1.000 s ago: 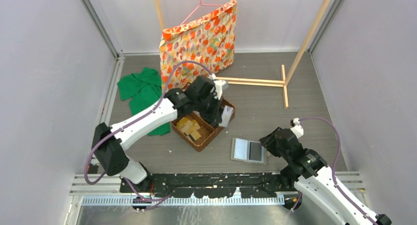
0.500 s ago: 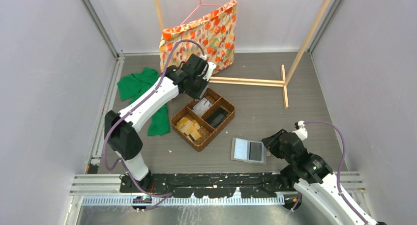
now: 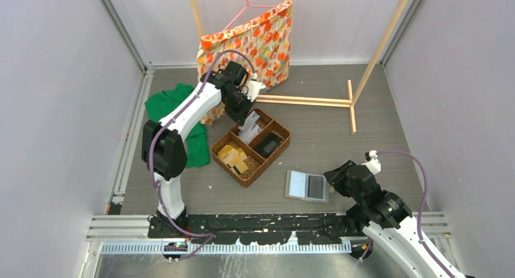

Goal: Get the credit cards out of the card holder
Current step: Place the credit card in the storage box.

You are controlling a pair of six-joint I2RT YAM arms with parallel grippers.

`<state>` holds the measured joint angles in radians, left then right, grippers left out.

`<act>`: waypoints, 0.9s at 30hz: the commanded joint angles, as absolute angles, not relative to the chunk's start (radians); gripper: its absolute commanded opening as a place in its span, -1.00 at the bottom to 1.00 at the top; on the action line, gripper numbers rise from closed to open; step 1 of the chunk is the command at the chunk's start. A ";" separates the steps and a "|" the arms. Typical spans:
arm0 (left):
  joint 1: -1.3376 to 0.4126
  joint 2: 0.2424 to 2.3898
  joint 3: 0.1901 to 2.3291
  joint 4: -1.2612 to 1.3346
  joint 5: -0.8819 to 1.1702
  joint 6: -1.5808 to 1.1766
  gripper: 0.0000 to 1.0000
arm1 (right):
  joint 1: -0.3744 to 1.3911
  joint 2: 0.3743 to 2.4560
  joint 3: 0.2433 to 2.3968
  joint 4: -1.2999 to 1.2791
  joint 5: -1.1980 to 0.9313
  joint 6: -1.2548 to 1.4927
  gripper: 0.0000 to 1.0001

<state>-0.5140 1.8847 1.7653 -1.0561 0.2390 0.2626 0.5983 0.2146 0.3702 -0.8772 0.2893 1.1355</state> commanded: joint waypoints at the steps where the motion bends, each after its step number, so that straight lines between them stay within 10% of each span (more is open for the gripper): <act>1: -0.472 1.953 1.841 -1.119 0.415 0.340 -0.99 | 0.602 0.209 0.388 -0.880 0.301 1.147 -0.18; 27: -0.550 1.889 1.902 -1.087 0.214 0.156 -0.39 | 0.602 0.250 0.381 -0.855 0.276 1.132 -0.18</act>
